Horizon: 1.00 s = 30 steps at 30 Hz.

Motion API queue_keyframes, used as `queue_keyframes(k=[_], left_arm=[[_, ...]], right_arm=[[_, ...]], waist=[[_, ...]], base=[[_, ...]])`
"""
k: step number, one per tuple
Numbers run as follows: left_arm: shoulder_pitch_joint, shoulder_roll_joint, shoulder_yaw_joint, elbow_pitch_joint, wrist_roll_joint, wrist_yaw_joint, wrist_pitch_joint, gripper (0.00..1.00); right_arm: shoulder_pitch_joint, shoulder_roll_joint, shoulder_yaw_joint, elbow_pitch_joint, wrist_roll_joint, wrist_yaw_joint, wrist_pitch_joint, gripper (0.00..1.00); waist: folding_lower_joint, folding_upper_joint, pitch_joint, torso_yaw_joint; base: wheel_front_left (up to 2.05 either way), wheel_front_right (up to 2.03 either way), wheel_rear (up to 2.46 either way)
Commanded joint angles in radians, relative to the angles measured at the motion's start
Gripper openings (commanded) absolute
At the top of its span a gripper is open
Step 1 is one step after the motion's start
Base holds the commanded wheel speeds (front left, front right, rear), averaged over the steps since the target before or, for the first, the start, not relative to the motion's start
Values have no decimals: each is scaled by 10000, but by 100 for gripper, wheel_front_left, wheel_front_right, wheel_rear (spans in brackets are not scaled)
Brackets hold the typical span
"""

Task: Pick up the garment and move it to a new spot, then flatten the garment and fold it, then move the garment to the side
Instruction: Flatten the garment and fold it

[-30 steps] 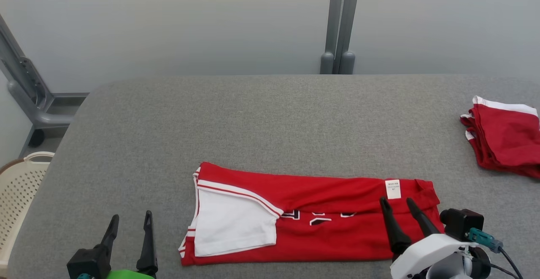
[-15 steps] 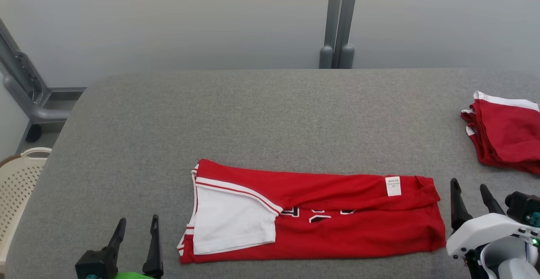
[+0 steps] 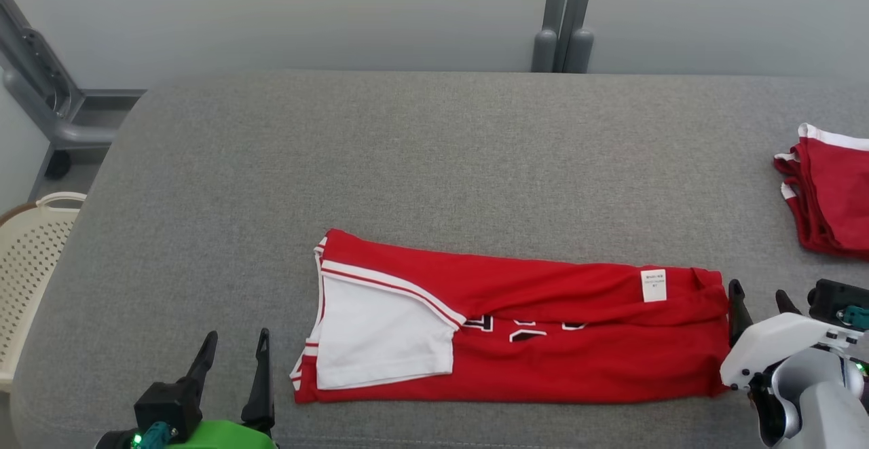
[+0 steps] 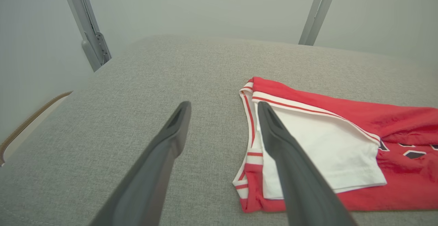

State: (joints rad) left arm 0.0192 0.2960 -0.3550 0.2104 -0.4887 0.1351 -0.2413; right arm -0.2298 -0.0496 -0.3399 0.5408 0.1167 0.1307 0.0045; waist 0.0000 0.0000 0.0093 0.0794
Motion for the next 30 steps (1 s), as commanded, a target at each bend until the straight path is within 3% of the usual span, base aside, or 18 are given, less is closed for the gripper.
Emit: queue_keyframes(k=[1, 22, 23, 26, 30], left_arm=[[-208, -1, 2, -7, 78, -2, 2, 100], [-732, -134, -266, 478, 12, -212, -65, 100], [-738, -129, -270, 485, 5, -214, -55, 100], [-775, -132, -293, 526, -13, -242, -61, 100], [-796, -171, -332, 612, -47, -261, -69, 100]], right_arm=[[-88, -22, -9, 132, -53, -2, 73, 100], [-766, -15, -1, 2185, -129, -4, 596, 100], [-821, -12, -8, 2316, -111, -2, 684, 58], [-982, 1, -27, 2631, -131, -4, 787, 0], [-1157, -60, -421, 2709, -392, -16, 568, 0]], waist=[[0, 0, 202, 107], [0, 0, 651, 330], [0, 0, 660, 326], [0, 0, 666, 325], [0, 0, 628, 305]], base=[[0, 0, 0], [0, 0, 0], [0, 0, 0], [0, 0, 0], [0, 0, 0]])
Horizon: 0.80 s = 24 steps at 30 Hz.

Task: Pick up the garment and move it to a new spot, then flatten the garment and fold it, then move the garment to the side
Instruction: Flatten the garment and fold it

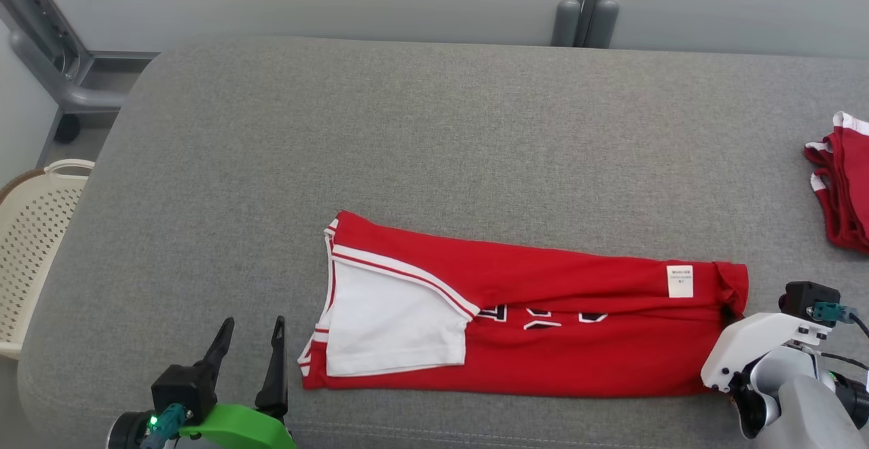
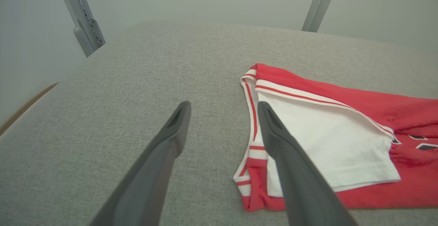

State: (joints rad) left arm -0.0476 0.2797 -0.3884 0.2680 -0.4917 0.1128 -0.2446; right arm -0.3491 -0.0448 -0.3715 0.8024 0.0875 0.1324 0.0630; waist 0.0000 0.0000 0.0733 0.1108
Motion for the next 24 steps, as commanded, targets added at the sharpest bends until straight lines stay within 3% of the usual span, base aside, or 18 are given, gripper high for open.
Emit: queue_keyframes(k=[1, 11, 17, 24], left_arm=[[-135, -16, -3, 68, -27, -48, -45, 100], [-63, 8, 11, 226, -101, -97, -106, 100], [35, 31, -34, 210, -166, -95, -122, 100], [106, 56, -56, 261, -204, -85, -116, 100]], right_arm=[[-19, -119, -263, 77, -173, -38, -104, 0], [-172, -103, -2145, -674, -973, -30, -460, 0], [160, -94, -3398, -2028, -1677, -29, -30, 0], [529, -80, -3461, -3185, -2068, -27, 524, 0]], waist=[[0, 0, -28, -17], [0, 0, -289, -145], [0, 0, -454, -169], [0, 0, -591, -216]], base=[[0, 0, 0], [0, 0, 0], [0, 0, 0], [0, 0, 0]])
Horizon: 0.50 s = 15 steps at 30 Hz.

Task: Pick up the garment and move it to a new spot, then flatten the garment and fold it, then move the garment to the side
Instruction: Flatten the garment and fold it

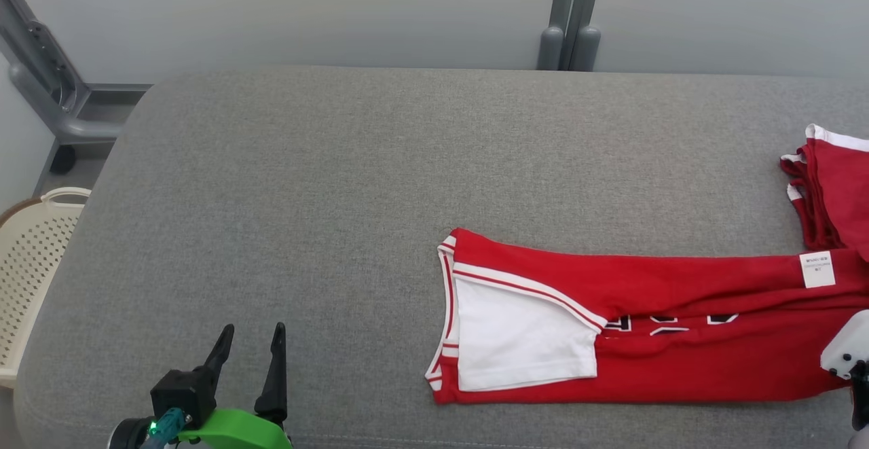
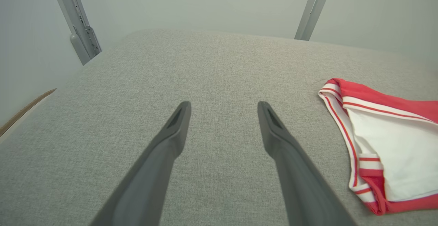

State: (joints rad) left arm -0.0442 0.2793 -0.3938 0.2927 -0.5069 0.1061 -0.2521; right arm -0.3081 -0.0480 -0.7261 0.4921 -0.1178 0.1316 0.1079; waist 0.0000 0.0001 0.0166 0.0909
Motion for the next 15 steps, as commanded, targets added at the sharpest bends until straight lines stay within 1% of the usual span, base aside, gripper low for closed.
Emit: queue_keyframes(k=[1, 6, 11, 15], left_arm=[[80, 73, -8, 28, -55, -21, -43, 100], [70, 94, -26, 77, -69, -37, -48, 100], [89, 122, -59, 121, -96, -60, -50, 100], [135, 148, -65, 111, -140, -28, -28, 100]], right_arm=[[160, -45, 222, -171, 59, -19, 151, 0], [336, -43, 1073, -296, 574, -18, 557, 0], [768, -40, 2960, -320, 2058, -16, 1141, 0], [1132, -37, 4616, -615, 3082, -16, 1358, 0]], waist=[[0, -1, -45, -30], [0, -1, -144, -51], [0, -1, -270, -43], [0, -1, -317, -45]], base=[[0, 0, 0], [0, 0, 0], [0, 0, 0], [0, 0, 0]])
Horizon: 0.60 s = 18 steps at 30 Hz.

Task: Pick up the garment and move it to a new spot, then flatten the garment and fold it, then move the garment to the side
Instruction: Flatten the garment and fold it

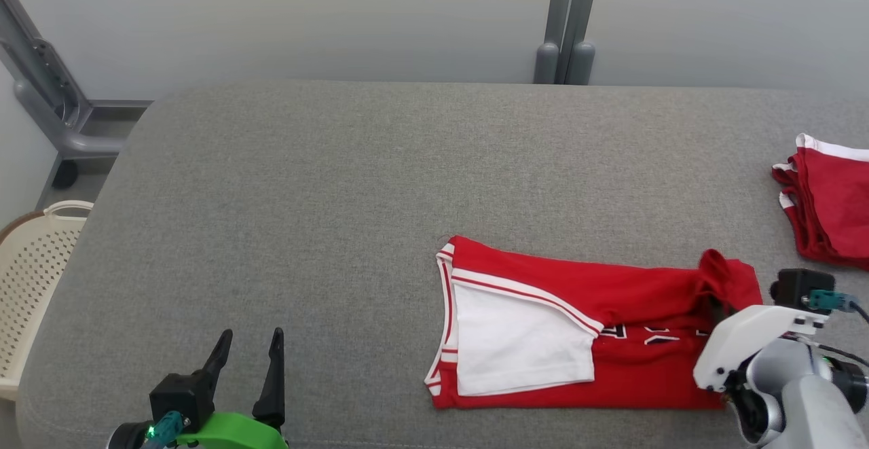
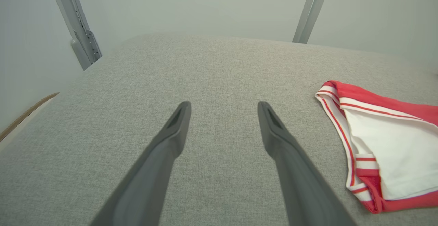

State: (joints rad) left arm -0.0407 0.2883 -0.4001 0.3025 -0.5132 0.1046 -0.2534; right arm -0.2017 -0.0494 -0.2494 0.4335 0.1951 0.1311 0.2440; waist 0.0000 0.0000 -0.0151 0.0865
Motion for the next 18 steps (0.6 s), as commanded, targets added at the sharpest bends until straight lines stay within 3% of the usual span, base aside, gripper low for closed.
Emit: queue_keyframes(k=[1, 8, 18], left_arm=[[106, 62, -6, 12, -76, -3, -11, 100], [69, 101, -85, -40, -82, -13, 24, 100], [-152, 59, -334, 97, -27, -124, 96, 100]], right_arm=[[139, -24, 250, -99, 232, -9, 8, 0], [68, -31, 2550, -380, 1493, -9, -46, 0], [-1450, -31, 4744, 1173, 2606, -6, -613, 0]], waist=[[0, 0, -8, 5], [0, 0, -14, 125], [0, 0, 55, 670]], base=[[0, 0, 0], [0, 0, 0], [0, 0, 0]])
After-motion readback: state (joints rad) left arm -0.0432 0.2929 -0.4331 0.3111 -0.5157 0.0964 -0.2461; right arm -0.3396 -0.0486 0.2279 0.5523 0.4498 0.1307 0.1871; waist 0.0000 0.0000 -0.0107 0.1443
